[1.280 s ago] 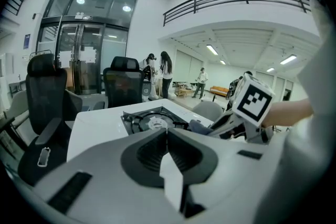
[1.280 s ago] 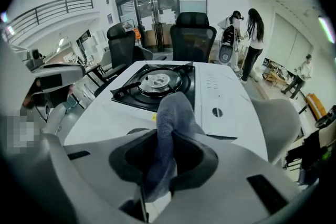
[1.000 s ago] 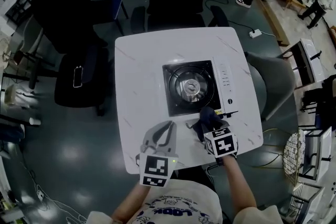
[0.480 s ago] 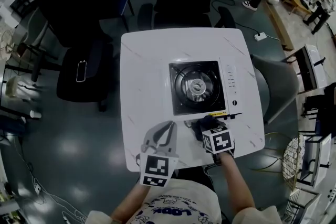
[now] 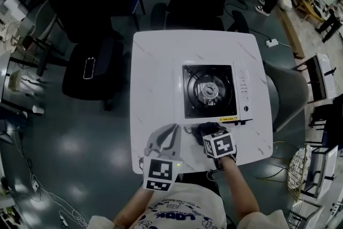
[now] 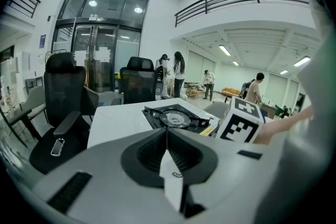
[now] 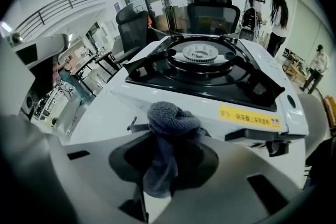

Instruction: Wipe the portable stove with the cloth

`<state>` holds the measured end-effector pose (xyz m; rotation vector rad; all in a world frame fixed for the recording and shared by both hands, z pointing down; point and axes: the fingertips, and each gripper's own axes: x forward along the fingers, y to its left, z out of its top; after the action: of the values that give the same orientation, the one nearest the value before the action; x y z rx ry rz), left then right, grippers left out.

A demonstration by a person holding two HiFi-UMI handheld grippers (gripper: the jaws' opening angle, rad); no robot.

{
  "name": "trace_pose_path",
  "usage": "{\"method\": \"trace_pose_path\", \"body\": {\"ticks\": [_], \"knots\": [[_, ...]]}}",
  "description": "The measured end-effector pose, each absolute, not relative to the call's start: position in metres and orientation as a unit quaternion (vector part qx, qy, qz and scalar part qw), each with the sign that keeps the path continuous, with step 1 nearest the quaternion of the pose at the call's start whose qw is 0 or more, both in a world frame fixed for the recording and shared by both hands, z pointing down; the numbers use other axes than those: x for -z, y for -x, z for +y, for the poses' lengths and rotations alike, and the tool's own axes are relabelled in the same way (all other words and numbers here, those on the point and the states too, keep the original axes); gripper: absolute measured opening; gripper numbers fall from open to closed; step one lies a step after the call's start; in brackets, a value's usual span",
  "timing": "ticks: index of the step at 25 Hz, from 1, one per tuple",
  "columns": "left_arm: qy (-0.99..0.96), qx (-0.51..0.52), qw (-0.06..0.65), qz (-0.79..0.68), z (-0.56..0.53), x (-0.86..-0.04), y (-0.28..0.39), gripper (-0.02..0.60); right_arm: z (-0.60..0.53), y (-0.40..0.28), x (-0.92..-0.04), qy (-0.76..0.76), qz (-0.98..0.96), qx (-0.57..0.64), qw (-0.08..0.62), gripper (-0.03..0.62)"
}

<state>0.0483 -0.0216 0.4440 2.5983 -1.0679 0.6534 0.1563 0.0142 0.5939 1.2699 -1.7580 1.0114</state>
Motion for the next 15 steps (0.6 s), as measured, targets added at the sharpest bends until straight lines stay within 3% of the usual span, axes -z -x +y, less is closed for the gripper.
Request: {"method": "trace_pose_path", "body": {"ticks": [15], "knots": [[-0.874, -0.211, 0.138, -0.416, -0.023, -0.444, -0.002, 0.021, 0.002, -0.086, -0.591, -0.436, -0.724, -0.382, 0.373, 0.092]]}}
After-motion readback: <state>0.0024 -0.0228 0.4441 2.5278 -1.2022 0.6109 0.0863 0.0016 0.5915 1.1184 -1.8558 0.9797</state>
